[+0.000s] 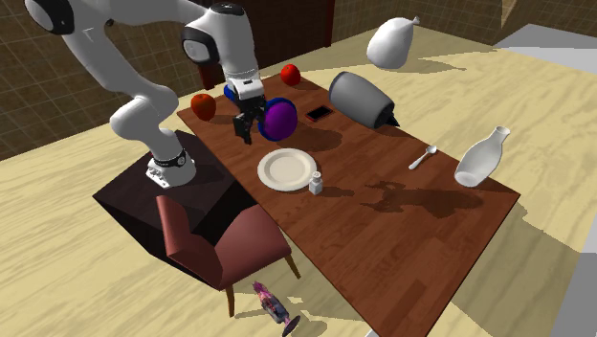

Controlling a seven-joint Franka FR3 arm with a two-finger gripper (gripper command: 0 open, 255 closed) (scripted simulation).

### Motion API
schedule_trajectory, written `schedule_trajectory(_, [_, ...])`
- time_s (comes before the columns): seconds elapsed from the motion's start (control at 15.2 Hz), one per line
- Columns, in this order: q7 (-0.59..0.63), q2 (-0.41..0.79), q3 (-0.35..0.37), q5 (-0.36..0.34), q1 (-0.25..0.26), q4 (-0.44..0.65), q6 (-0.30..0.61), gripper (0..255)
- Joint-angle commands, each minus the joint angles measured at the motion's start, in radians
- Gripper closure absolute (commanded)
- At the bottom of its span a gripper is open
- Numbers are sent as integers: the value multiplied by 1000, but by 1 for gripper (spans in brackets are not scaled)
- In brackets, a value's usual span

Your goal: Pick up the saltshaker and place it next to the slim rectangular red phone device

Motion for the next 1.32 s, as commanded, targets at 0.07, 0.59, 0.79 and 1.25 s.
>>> schedule_trajectory(0.07, [15, 114, 15, 1, 7, 51, 57, 0])
schedule_trajectory(0.59, [57, 427, 47, -19, 22, 226, 174, 0])
schedule_trajectory(0.79, [73, 546, 55, -32, 30, 313, 198, 0])
schedule_trajectory(1.25, [98, 747, 59, -57, 49, 462, 236, 0])
